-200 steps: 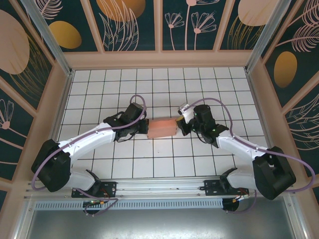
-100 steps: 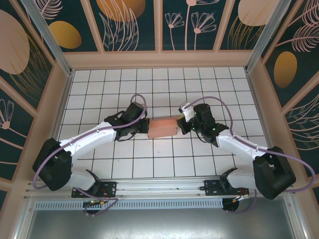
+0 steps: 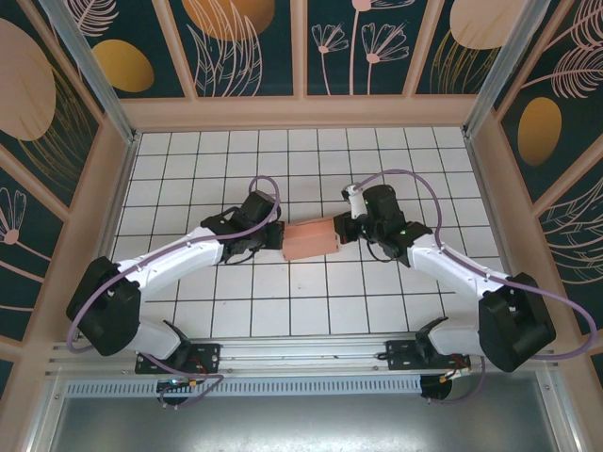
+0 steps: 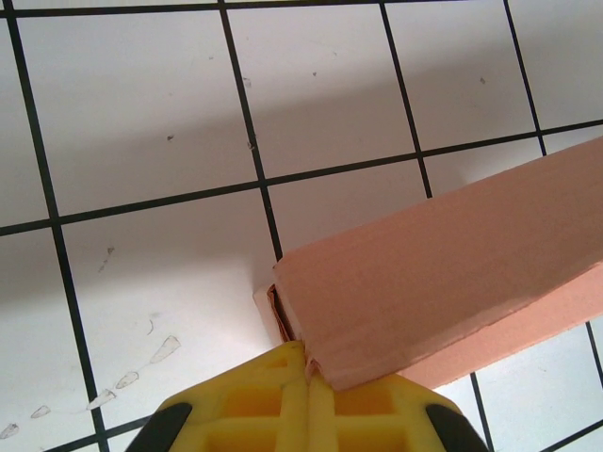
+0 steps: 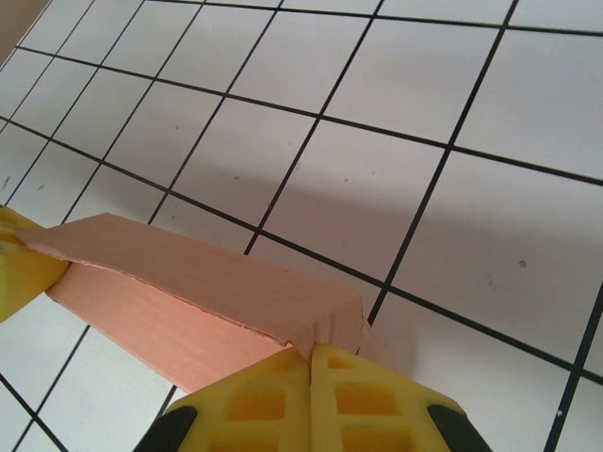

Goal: Fold the paper box

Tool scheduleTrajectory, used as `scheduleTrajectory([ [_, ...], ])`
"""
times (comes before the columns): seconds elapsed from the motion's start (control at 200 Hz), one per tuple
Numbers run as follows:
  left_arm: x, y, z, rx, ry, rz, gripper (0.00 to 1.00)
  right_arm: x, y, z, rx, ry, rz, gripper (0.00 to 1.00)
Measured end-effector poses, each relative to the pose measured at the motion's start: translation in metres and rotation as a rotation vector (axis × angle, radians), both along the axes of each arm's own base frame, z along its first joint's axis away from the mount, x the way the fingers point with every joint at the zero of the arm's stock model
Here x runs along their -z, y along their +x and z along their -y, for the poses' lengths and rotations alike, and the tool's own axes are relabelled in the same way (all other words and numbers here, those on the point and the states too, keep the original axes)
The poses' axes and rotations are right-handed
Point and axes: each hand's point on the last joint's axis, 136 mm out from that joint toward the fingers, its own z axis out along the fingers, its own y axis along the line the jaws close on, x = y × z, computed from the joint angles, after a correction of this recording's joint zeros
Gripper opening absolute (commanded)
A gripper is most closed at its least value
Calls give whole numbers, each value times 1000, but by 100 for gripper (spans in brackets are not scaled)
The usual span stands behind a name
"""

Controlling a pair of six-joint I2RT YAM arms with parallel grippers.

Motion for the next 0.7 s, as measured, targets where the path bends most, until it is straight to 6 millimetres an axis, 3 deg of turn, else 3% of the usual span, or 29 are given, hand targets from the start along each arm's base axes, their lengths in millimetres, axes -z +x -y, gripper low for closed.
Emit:
scheduleTrajectory([
  [0.701,3,10,5,-4,55,32,2,-11,7,5,128,105,-179,0],
])
